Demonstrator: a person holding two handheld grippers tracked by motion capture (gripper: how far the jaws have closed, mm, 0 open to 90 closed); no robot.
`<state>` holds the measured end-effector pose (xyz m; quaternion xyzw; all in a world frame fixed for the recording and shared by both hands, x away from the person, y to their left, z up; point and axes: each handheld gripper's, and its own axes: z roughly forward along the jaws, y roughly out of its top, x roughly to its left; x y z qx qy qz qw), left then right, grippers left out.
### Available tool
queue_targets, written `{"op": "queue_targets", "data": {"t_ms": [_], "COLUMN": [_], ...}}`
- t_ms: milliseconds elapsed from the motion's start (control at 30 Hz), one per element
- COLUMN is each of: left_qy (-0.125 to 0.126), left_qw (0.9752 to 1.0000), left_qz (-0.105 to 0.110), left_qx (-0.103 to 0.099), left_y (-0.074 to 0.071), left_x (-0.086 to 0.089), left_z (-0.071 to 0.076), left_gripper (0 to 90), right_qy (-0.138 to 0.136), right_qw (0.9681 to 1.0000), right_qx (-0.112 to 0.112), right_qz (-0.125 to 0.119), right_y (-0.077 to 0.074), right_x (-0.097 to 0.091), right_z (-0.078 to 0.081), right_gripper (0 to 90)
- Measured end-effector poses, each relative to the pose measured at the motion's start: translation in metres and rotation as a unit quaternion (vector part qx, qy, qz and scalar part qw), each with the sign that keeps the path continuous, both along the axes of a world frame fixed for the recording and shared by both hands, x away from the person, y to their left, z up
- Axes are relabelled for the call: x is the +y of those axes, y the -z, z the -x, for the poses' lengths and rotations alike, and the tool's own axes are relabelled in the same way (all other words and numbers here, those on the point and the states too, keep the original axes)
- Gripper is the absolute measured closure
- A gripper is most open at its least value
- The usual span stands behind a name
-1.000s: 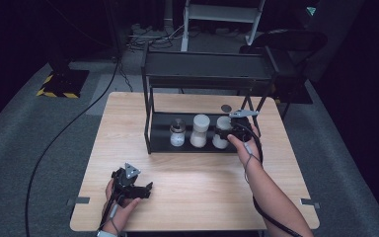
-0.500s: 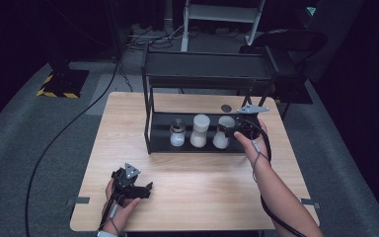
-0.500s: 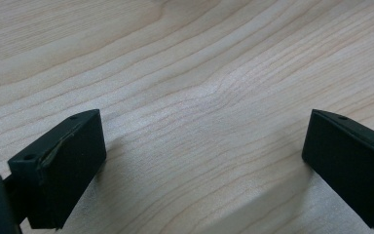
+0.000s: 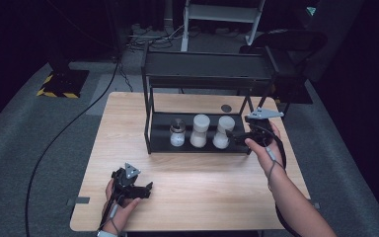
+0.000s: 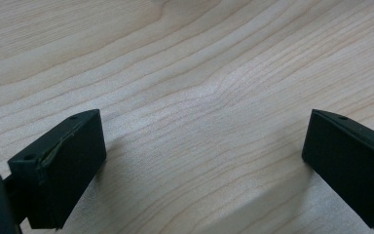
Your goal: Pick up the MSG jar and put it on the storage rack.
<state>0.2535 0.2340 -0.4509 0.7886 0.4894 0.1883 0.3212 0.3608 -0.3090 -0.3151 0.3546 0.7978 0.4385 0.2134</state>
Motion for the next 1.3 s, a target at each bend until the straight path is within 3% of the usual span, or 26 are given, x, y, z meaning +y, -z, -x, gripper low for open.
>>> {"op": "queue_targets", "data": {"t_ms": [533, 800, 1300], "left_qy": [0.0, 0.0, 0.0], "left_qw": [1.0, 1.0, 1.0], "left_qz": [0.0, 0.0, 0.0], "left_qx": [0.0, 0.0, -0.001], "left_y": [0.0, 0.0, 0.0], "left_x": [0.0, 0.0, 0.0], "left_z": [0.0, 0.0, 0.0], "left_gripper": [2.1, 2.2, 2.2], "right_qy": [-0.008, -0.013, -0.017], "right_qw": [1.0, 0.9999, 0.9994], "right_qx": [0.002, 0.006, 0.03], "right_qz": [0.005, 0.002, 0.008], "right_y": [0.0, 0.012, 0.047], "right_x": [-0.025, -0.036, -0.047], "right_z": [0.037, 0.048, 0.054], "right_gripper": [2.7, 2.6, 2.6]}}
